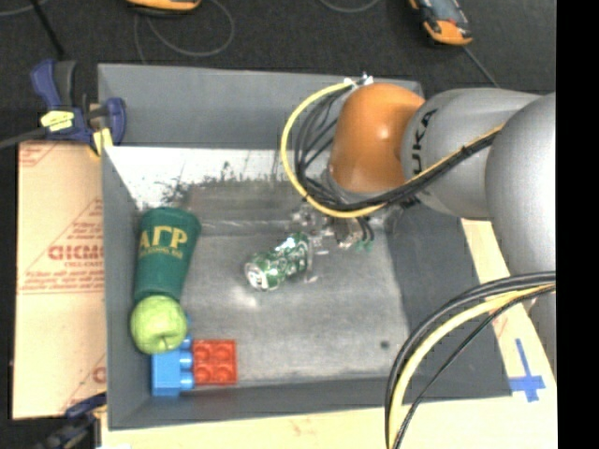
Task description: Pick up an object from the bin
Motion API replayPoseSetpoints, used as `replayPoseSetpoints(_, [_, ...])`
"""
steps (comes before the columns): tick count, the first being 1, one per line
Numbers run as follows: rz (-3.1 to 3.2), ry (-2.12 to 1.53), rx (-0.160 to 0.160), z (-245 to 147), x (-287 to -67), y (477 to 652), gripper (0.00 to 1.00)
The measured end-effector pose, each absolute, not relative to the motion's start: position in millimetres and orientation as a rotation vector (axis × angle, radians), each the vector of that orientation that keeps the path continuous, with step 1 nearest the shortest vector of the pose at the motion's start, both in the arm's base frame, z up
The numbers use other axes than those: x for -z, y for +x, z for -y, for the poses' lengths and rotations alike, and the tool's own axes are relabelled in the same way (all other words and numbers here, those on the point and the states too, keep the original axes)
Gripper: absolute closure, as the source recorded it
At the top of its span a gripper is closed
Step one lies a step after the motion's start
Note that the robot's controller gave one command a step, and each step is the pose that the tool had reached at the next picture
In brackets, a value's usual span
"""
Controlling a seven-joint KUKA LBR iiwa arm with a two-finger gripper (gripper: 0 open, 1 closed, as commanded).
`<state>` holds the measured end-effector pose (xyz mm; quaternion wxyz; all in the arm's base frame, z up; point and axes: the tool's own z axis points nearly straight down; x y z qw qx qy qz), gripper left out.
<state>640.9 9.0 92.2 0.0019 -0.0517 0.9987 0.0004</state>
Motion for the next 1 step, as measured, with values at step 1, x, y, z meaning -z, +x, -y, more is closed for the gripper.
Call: replayPoseSetpoints(1, [-3.125,-0.167,0.005,12.5,-277.6,619.6,1.00])
